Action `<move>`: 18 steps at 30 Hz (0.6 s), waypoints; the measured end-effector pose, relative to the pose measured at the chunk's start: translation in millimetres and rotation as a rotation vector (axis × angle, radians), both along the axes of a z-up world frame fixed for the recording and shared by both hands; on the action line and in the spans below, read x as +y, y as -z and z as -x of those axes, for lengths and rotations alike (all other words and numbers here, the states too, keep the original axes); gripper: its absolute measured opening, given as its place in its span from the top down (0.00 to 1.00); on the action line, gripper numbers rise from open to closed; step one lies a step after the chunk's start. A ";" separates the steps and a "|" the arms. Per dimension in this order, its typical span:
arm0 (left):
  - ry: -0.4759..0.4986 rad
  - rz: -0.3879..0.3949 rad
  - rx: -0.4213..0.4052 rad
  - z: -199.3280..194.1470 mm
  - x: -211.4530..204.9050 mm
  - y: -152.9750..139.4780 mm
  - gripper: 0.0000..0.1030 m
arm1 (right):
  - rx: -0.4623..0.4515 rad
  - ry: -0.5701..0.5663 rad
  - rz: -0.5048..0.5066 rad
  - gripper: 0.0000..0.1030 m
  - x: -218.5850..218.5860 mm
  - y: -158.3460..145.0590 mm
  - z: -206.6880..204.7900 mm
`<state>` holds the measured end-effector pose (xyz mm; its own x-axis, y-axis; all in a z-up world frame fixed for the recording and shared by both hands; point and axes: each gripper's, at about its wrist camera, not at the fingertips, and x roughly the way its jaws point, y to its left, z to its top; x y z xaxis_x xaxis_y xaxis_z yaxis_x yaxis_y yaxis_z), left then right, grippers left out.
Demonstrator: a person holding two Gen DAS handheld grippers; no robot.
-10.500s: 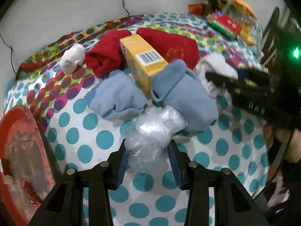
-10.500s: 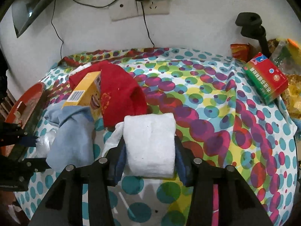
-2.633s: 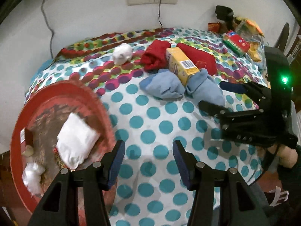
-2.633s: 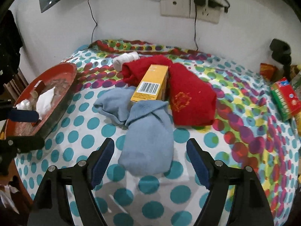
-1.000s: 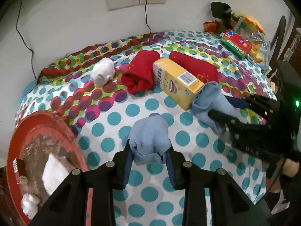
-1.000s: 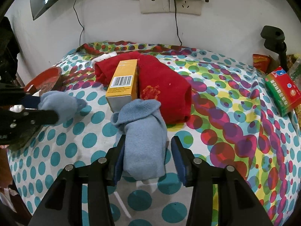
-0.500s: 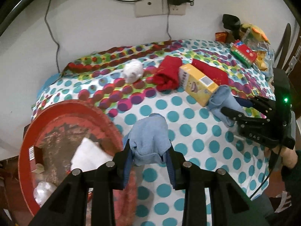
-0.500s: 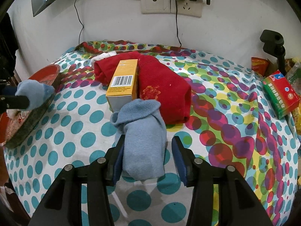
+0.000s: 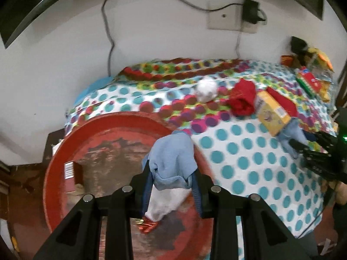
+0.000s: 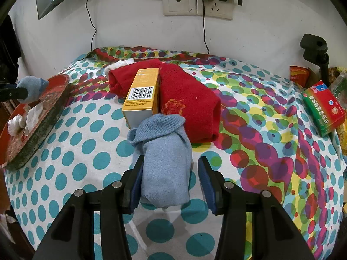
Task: Organize objects
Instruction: 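Carry the light blue sock onto the red tray and open the left tool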
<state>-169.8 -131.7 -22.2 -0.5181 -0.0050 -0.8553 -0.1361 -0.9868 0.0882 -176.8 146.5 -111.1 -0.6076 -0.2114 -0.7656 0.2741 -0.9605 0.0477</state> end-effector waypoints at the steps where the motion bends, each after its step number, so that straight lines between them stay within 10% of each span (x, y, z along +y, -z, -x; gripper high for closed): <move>1: -0.017 0.008 -0.003 1.9 -5.9 1.4 0.68 | 0.000 0.000 0.001 0.56 0.0 -0.1 0.0; 18: -0.192 0.013 -0.093 37.8 -88.1 36.4 0.67 | 0.001 0.000 -0.003 0.56 -0.4 -0.2 0.0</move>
